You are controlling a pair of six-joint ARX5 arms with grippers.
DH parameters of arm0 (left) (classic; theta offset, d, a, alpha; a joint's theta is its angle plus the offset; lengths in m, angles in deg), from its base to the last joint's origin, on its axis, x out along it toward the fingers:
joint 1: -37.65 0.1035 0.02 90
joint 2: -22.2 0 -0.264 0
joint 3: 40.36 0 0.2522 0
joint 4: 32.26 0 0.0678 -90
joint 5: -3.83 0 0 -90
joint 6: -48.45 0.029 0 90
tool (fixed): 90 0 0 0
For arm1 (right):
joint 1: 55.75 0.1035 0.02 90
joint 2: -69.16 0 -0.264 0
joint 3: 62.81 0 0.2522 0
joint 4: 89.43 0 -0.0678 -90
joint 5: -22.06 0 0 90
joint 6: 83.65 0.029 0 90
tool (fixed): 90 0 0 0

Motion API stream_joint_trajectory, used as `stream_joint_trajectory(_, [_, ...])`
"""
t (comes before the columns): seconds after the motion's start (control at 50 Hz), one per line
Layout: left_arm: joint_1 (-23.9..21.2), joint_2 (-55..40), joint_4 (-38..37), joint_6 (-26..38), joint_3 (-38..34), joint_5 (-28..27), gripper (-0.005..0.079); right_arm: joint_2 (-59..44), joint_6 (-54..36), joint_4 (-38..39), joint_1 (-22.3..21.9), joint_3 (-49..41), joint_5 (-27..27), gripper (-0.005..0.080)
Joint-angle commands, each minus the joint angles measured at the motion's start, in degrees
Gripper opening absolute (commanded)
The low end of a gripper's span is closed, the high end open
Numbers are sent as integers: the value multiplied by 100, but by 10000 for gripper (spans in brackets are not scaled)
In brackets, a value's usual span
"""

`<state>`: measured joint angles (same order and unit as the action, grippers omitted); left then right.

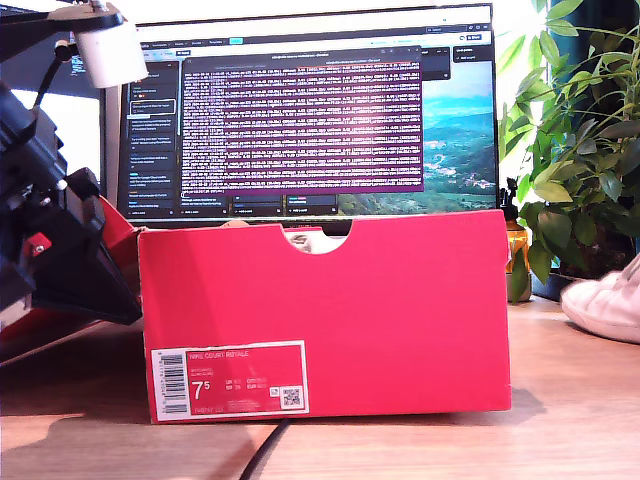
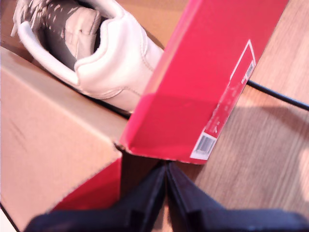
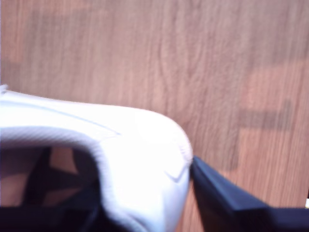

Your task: Pack the white shoes by picking the first shoe and placing it inside the red shoebox, left side, then picking and rotating the second shoe and placing it in the shoebox

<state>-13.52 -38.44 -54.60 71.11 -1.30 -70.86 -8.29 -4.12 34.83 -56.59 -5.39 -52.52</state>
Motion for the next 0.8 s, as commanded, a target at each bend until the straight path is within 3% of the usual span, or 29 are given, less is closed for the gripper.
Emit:
stream_joint_trajectory(0.0, [7,-48,46,-39,66,-7,-19,-105,0,199,-17,-212,-260,41])
stream_joint_trajectory(0.04, [7,-48,44,-39,66,-7,-19,-105,-7,249,-57,-210,-332,-17])
stream_joint_trajectory(0.22, [7,-48,46,-39,66,-7,-19,-59,-1029,356,-175,57,-310,-9])
stream_joint_trajectory(0.26, [7,-48,46,-39,66,-7,-19,-39,-1386,358,-175,170,-393,-9])
stream_joint_trajectory(0.3, [7,-48,46,-39,66,-7,-19,-24,-2337,393,-181,308,-463,-9])
stream_joint_trajectory(0.48, [7,-48,46,-39,66,-4,-19,-24,-4076,326,-179,1099,-623,-9])
stream_joint_trajectory(0.7, [7,-48,46,-39,66,-7,-19,-24,-5630,76,-179,2234,-1408,-9])
stream_joint_trajectory(0.78, [7,-48,44,-39,66,-4,-19,-24,-6599,81,-179,2594,-1878,-9])
